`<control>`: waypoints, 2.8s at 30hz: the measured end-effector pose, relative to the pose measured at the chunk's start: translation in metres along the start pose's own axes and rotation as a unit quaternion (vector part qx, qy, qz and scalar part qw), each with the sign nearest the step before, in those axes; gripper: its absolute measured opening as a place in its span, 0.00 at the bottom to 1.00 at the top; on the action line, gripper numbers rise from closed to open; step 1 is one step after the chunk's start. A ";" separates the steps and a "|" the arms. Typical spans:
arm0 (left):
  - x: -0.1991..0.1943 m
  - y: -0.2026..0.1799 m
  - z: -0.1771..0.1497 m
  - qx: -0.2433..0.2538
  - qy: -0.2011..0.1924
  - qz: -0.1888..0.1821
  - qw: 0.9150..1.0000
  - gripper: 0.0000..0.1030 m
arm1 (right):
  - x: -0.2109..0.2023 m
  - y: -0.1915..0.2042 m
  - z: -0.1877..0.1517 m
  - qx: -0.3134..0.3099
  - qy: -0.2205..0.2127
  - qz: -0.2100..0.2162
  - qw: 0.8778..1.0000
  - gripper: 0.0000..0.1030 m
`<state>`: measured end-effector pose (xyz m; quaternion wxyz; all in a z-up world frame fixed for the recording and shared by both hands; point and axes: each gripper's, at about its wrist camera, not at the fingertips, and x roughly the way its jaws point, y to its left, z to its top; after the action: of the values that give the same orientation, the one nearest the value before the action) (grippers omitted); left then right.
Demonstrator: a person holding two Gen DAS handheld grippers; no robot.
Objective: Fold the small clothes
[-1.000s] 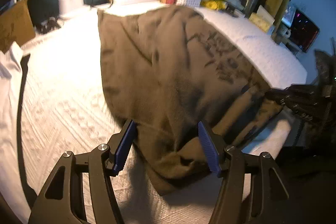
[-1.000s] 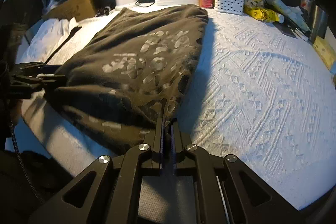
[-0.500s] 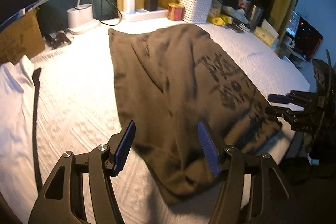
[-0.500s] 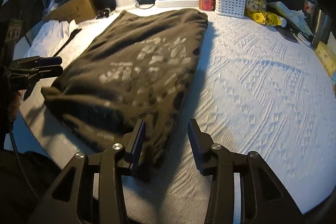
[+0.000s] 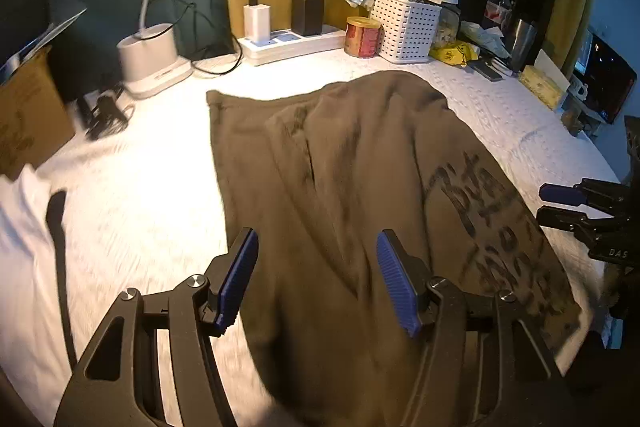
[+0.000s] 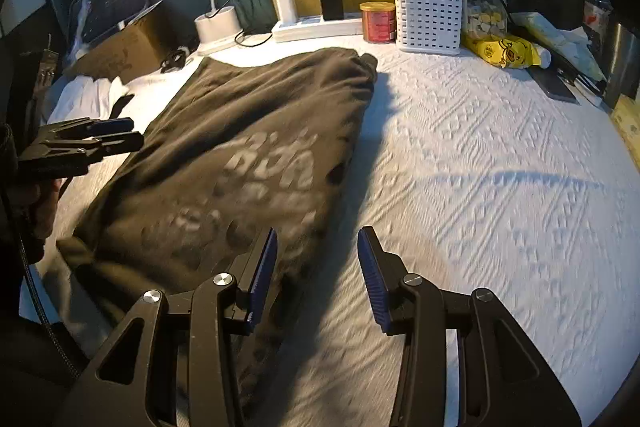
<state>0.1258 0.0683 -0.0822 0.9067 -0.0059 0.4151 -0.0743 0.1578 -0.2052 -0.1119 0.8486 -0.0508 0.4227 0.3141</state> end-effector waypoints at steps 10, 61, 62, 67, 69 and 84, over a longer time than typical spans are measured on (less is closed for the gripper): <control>0.050 0.014 0.033 0.021 0.021 0.008 1.000 0.02 | 0.026 -0.019 0.028 0.016 0.002 0.003 1.000 0.43; 0.074 0.074 0.051 -0.086 0.025 0.007 0.996 0.80 | 0.125 -0.051 0.142 0.050 -0.005 0.011 0.999 0.84; 0.074 0.075 0.050 -0.085 0.021 0.006 0.996 0.81 | 0.128 -0.053 0.141 0.055 0.002 0.010 0.998 0.84; 0.078 0.071 0.050 -0.080 0.015 0.001 0.997 0.88 | 0.134 -0.053 0.137 0.063 0.009 0.021 0.998 0.84; 0.079 0.067 0.050 -0.074 0.013 0.001 0.997 0.88 | 0.136 -0.047 0.137 0.052 0.007 0.009 0.999 0.84; 0.089 0.019 0.057 -0.011 0.016 -0.055 0.998 0.82 | 0.146 -0.016 0.136 -0.008 0.007 0.013 1.000 0.57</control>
<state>0.2287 0.0723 -0.1131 0.8945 -0.0377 0.4290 -0.1198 0.3254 -0.0991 -0.1374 0.8408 -0.0546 0.4270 0.3283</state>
